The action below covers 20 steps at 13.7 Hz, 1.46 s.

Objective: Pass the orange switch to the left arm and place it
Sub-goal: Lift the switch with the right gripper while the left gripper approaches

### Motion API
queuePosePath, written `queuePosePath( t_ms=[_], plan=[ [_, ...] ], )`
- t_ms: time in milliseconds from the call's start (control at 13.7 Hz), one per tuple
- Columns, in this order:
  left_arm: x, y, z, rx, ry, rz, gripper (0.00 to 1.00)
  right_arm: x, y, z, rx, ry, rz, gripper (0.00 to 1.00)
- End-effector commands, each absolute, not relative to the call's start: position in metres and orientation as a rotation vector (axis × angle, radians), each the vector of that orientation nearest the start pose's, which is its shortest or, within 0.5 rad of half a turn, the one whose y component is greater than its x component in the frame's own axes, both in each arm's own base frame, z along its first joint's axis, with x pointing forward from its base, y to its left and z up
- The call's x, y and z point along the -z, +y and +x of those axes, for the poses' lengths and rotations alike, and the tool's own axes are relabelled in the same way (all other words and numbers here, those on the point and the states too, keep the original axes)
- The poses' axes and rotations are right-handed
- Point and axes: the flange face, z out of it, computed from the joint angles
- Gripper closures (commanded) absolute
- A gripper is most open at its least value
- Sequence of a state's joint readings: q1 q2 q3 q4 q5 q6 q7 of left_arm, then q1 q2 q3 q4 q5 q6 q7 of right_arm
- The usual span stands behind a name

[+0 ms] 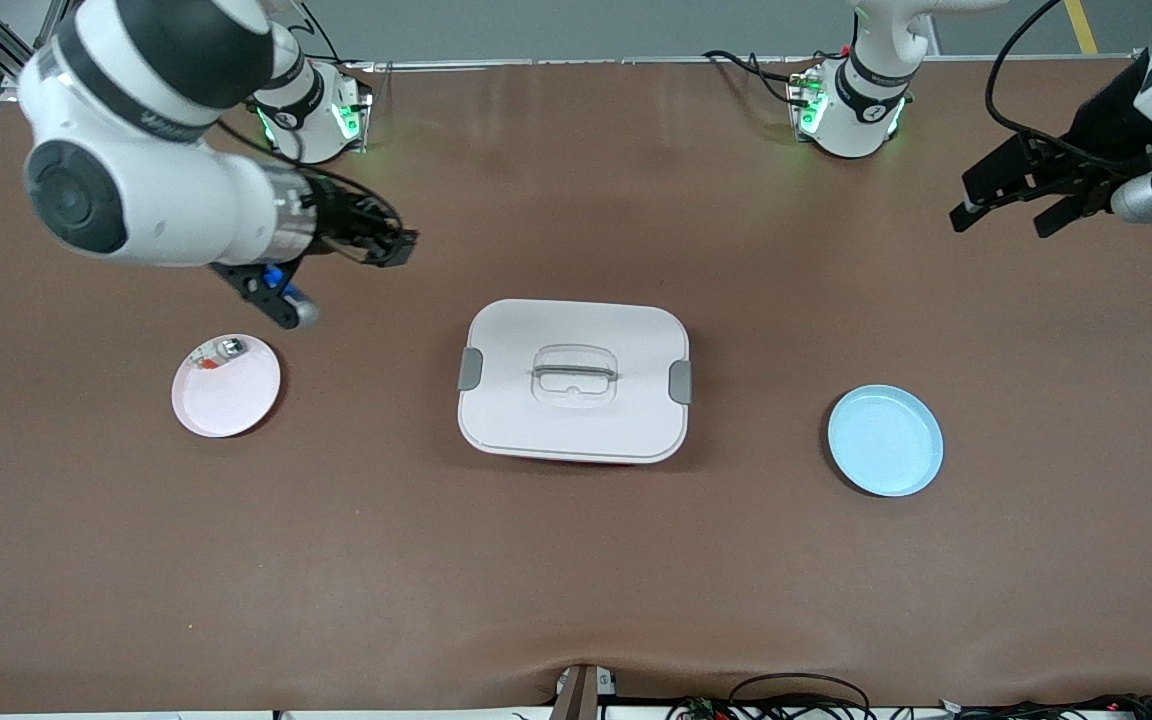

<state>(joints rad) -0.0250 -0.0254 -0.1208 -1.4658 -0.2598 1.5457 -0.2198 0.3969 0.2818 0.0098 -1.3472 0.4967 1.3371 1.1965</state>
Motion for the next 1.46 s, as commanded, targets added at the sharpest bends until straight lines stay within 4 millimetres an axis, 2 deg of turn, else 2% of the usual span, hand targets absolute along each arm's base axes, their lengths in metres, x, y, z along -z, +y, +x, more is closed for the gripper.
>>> queuePosePath(
  t_ms=[0, 293, 659, 805, 1098, 1171, 1244, 1390],
  plan=[
    [-0.693, -0.114, 0.539, 0.138, -0.111, -3.481, 0.00, -0.572, 0.340, 0.534, -0.829, 1.168, -2.544, 0.83],
    [-0.693, -0.127, 0.550, 0.159, -0.134, -3.641, 0.00, -0.583, 0.397, 0.524, -0.809, 1.336, -2.329, 0.83],
    [-0.682, -0.141, 0.556, 0.132, -0.102, -3.649, 0.00, -0.577, 0.458, 0.510, -0.828, 1.467, -2.141, 0.83],
    [-0.680, -0.145, 0.556, 0.136, -0.079, -3.650, 0.00, -0.576, 0.470, 0.511, -0.836, 1.519, -2.042, 0.83],
    [-0.675, -0.152, 0.560, 0.134, -0.042, -3.660, 0.00, -0.563, 0.500, 0.503, -0.822, 1.576, -1.968, 0.83],
    [-0.673, -0.166, 0.558, 0.136, 0.034, -3.668, 0.00, -0.560, 0.506, 0.502, -0.819, 1.597, -1.942, 0.83],
    [-0.670, -0.168, 0.557, 0.130, 0.056, -3.668, 0.00, -0.558, 0.511, 0.501, -0.819, 1.610, -1.927, 0.83],
    [-0.660, -0.191, 0.541, 0.089, 0.112, -3.661, 0.00, -0.554, 0.517, 0.498, -0.815, 1.612, -1.919, 0.83]
  ],
)
